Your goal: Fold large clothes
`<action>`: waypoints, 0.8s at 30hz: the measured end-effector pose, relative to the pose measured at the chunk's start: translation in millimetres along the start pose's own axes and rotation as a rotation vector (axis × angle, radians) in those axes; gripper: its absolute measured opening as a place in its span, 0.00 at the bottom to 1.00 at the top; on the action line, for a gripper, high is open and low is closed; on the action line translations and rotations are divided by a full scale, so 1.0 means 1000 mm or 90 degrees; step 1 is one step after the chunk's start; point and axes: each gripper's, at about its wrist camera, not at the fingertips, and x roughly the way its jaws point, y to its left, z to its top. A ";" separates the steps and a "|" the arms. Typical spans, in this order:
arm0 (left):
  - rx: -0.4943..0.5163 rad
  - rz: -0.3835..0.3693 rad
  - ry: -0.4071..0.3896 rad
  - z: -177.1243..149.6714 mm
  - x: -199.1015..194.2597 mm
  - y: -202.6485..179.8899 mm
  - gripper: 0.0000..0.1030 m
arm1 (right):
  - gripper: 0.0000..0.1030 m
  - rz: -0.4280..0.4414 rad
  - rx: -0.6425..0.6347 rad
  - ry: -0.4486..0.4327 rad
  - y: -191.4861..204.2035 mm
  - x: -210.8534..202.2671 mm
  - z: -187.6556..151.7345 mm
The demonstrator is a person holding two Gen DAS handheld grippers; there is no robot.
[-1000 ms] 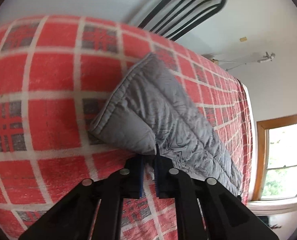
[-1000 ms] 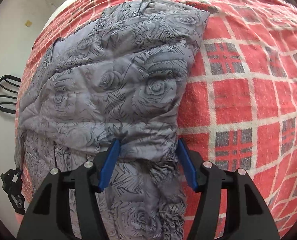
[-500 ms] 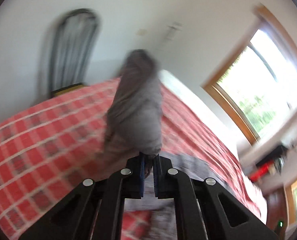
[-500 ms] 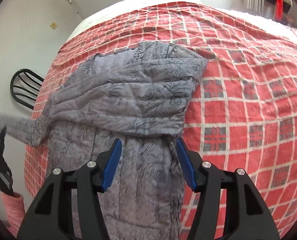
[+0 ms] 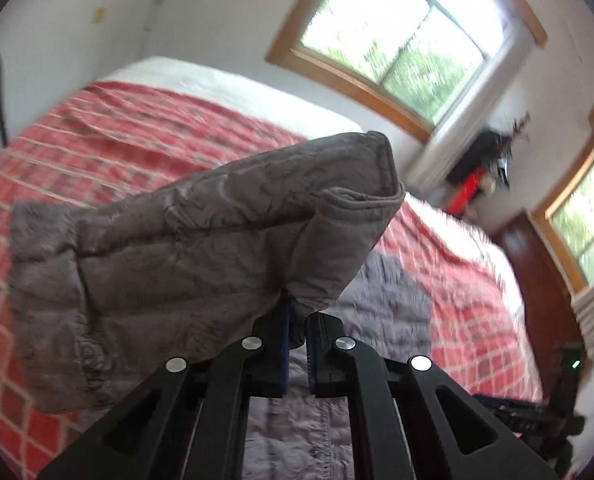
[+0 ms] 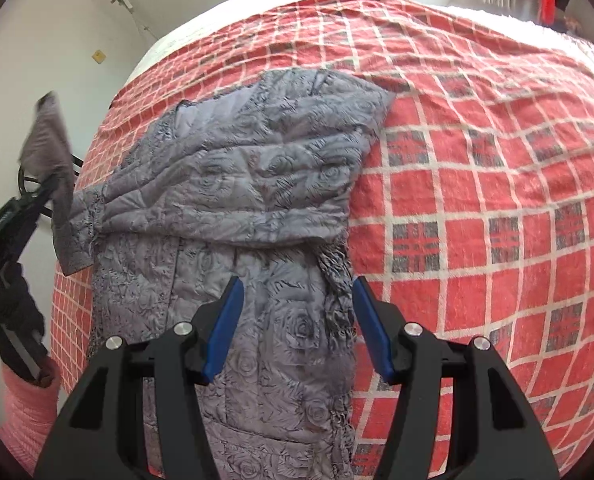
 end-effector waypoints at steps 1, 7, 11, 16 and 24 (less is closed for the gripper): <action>0.007 -0.001 0.013 -0.004 0.008 -0.004 0.06 | 0.55 -0.001 0.002 0.002 -0.002 0.002 0.000; 0.050 0.012 0.128 -0.037 0.081 -0.020 0.06 | 0.55 0.002 0.009 0.013 -0.009 0.012 0.001; 0.090 0.033 0.171 -0.055 0.106 -0.025 0.09 | 0.55 0.011 0.010 0.021 -0.008 0.019 0.005; 0.120 -0.022 0.178 -0.061 0.079 -0.034 0.28 | 0.57 0.053 0.004 0.020 0.005 0.021 0.023; 0.094 -0.031 0.140 -0.050 0.009 -0.007 0.39 | 0.62 0.145 -0.030 0.064 0.050 0.055 0.066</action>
